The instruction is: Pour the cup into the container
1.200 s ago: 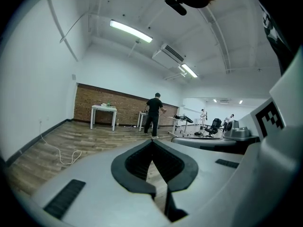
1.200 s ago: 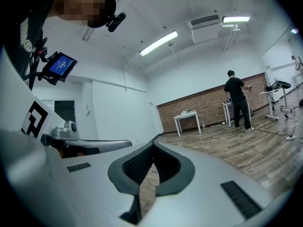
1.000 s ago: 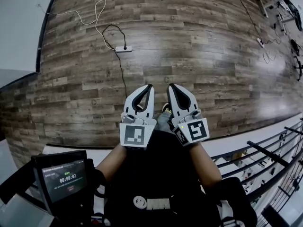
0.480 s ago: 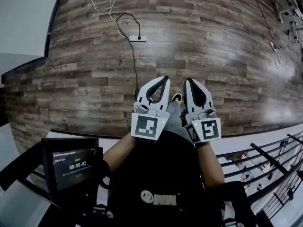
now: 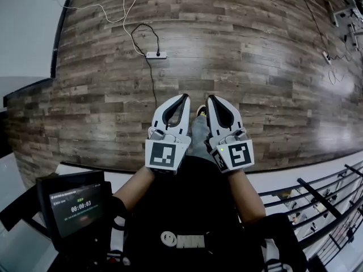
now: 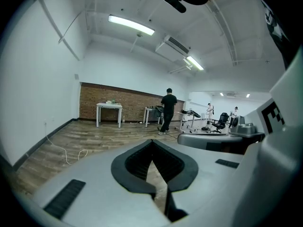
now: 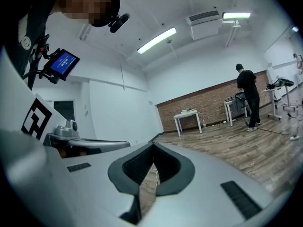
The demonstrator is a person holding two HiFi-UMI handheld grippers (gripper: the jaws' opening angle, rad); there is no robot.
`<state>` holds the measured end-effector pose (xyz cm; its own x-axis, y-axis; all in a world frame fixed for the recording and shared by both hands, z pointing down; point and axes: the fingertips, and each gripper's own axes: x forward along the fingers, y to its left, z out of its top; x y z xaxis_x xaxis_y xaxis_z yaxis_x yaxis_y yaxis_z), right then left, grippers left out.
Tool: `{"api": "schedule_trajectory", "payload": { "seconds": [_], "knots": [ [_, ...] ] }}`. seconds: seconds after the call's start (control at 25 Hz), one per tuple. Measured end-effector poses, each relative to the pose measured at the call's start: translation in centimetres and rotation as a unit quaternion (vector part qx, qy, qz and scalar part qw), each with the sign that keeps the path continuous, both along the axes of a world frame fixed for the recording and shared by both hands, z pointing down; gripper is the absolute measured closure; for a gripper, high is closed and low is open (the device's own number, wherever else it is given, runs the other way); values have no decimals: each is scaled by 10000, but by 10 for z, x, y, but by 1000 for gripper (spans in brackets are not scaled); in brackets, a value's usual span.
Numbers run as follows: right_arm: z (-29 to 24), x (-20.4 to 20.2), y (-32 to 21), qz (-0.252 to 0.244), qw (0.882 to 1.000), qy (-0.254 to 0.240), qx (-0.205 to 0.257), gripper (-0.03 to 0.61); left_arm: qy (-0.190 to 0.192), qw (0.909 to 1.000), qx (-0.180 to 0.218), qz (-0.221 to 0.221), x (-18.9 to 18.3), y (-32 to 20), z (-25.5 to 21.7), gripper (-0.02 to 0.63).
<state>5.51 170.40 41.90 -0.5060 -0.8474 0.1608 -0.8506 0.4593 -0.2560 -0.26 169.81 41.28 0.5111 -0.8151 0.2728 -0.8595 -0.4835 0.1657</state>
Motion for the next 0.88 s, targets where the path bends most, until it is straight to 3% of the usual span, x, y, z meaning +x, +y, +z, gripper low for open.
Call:
{"api": "schedule_trajectory", "payload": {
  "seconds": [0.2, 0.52, 0.88],
  "knots": [
    [0, 42, -41, -228, 9997, -94, 46, 575, -298, 9984, -251, -420, 24, -39, 9, 614],
    [3, 112, -98, -5, 9990, -452, -20, 575, -537, 9961, -264, -649, 55, -89, 8, 614],
    [4, 113, -149, 265, 9980, -570, -94, 575, -481, 9969, -376, -489, 60, -137, 15, 612]
  ]
}}
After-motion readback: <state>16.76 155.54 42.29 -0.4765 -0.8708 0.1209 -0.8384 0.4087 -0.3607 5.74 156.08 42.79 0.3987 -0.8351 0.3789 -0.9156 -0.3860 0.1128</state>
